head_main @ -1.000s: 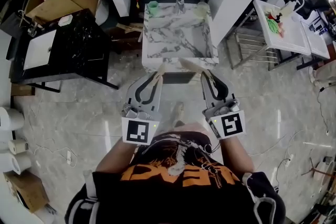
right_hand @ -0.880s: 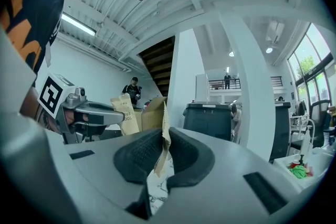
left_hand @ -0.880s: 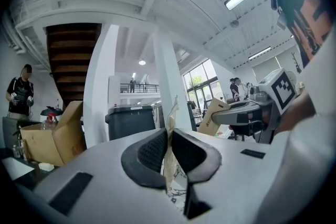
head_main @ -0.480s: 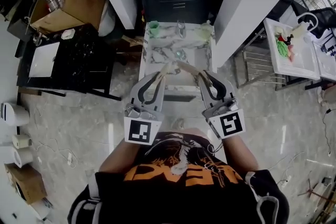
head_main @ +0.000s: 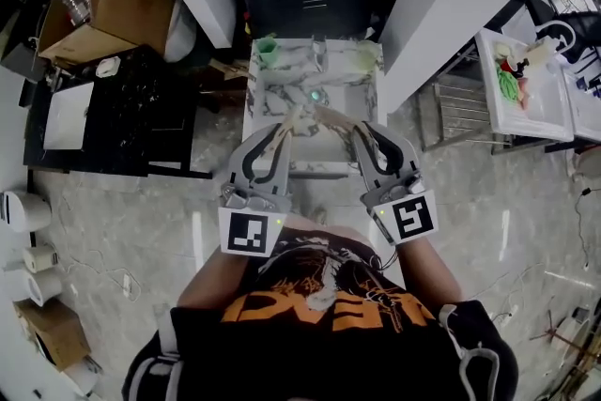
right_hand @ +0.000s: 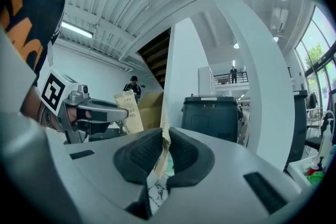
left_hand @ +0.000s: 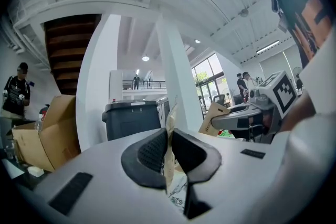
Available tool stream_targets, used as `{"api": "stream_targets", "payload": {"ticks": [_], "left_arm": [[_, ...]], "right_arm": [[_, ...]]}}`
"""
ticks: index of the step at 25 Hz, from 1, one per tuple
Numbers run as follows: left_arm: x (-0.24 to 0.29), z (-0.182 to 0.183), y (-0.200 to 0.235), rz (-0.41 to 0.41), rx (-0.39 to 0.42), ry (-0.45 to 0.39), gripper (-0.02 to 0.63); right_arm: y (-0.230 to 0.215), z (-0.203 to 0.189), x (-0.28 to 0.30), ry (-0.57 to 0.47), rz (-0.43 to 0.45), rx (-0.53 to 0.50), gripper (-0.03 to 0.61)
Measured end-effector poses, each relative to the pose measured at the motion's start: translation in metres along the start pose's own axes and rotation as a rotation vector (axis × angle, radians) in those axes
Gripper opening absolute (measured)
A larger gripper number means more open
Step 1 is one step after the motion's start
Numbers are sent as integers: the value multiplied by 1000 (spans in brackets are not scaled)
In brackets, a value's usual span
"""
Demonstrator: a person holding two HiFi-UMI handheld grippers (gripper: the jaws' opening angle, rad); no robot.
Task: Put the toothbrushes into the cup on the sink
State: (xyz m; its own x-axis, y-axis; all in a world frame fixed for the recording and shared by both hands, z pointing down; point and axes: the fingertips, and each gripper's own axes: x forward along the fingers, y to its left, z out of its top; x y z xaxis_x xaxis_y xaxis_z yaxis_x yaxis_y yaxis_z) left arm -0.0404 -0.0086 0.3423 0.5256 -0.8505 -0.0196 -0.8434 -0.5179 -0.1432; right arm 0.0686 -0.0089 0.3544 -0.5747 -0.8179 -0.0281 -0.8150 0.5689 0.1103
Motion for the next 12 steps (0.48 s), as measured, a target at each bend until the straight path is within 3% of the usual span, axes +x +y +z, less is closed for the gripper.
{"api": "stream_targets", "payload": {"ticks": [3,12], "left_arm": [[20,-5,11,-42,73,10,51],[79,-15,74,-99,54,-9,51]], "right_arm": [[-6,1,18,4,-23,8,46],[-26,1,101,40,-62,-27,48]]}}
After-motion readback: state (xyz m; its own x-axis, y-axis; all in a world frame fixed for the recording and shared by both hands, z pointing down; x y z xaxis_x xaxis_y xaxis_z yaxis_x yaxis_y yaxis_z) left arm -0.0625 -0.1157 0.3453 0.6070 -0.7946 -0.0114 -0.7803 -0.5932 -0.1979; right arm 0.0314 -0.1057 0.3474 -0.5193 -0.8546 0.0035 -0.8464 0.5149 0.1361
